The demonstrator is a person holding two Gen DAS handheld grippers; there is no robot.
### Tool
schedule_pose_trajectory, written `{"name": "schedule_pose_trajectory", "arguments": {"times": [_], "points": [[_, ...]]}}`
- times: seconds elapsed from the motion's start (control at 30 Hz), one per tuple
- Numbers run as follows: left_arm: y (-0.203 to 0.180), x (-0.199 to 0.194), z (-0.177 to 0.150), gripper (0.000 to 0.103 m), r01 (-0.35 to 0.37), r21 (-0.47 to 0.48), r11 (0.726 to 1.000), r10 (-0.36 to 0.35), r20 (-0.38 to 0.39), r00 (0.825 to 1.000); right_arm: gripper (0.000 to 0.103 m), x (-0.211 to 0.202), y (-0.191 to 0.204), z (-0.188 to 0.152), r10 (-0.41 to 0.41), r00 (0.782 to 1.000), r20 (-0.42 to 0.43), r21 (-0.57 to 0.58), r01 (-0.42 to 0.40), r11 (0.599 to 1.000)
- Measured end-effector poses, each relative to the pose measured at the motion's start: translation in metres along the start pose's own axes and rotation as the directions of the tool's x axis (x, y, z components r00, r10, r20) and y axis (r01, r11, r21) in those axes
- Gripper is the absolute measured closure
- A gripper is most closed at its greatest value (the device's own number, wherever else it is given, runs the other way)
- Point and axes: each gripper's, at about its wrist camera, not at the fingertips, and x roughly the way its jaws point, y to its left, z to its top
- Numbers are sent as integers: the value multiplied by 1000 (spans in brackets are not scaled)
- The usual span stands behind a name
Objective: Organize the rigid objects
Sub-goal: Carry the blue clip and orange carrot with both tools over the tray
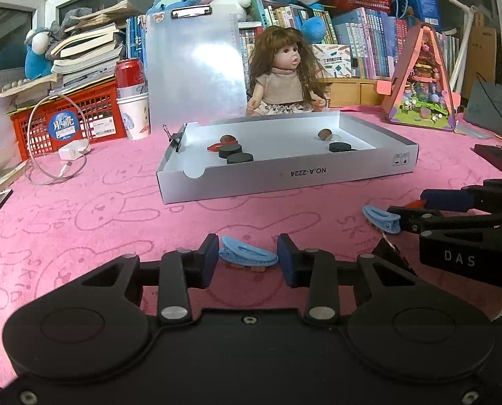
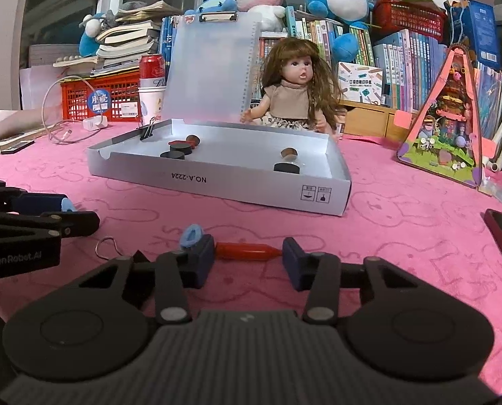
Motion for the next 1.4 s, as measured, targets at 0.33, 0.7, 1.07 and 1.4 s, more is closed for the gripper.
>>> {"name": "schedule_pose_trajectory", "arguments": {"times": [0.33,0.7,1.07,1.4], "points": [[3,7,24,67,-13,-74,997,9,-43,999,54,-1,-3,10,-12,1000,-13,24,13,1000],[2,19,54,68,14,-99,995,-18,-43,999,54,4,-19,33,-34,999,-41,78,37,996],[1,38,84,68,41,-109,993,-46,-47,998,54,21,-38,59,-47,996,-74,134,56,989],[4,60,106,68,33,-111,993,-40,-61,997,54,42,-57,80,-37,993,-110,206,59,977]]}}
